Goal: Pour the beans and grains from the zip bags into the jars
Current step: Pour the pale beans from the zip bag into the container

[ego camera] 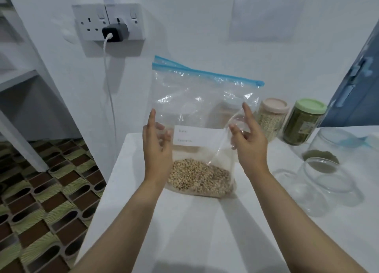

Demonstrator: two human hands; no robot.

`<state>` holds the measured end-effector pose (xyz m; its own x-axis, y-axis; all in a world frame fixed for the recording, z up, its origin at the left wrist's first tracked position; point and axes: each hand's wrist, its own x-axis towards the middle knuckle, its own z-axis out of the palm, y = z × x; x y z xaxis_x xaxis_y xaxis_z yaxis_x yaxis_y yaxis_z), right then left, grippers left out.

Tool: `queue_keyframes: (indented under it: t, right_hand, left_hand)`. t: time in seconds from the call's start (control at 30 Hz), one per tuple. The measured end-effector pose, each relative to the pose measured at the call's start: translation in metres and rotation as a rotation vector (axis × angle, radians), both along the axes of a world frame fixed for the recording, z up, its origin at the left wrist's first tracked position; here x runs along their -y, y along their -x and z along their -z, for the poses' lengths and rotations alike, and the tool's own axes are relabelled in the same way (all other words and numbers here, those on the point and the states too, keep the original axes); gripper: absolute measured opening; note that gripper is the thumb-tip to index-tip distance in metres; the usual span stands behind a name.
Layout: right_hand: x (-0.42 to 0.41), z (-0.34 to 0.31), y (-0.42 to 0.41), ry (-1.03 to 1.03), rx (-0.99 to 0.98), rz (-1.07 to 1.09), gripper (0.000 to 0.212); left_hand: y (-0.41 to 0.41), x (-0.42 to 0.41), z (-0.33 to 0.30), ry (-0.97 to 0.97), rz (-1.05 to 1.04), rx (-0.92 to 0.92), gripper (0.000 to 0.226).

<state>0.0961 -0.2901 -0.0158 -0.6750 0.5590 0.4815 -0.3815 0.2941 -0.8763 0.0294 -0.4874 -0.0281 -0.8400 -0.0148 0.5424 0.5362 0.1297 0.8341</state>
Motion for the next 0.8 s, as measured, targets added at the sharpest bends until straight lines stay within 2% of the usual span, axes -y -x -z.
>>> queue_keyframes:
  t: [0.27, 0.43, 0.6, 0.8]
  right_hand:
    - [-0.063, -0.010, -0.083, -0.022, -0.041, 0.054, 0.065]
    - [-0.096, -0.010, -0.116, -0.092, -0.076, 0.000, 0.067]
    - [-0.120, -0.019, -0.127, -0.111, -0.090, -0.051, 0.060]
    - [-0.129, -0.039, -0.126, -0.058, -0.140, -0.020, 0.055]
  left_hand:
    - [-0.084, -0.065, 0.002, -0.048, -0.037, -0.009, 0.067]
    - [-0.123, -0.097, 0.006, -0.030, -0.098, -0.001, 0.067]
    - [-0.145, -0.121, 0.010, 0.119, -0.188, 0.003, 0.065]
    - [-0.165, -0.149, -0.012, 0.369, -0.431, -0.149, 0.068]
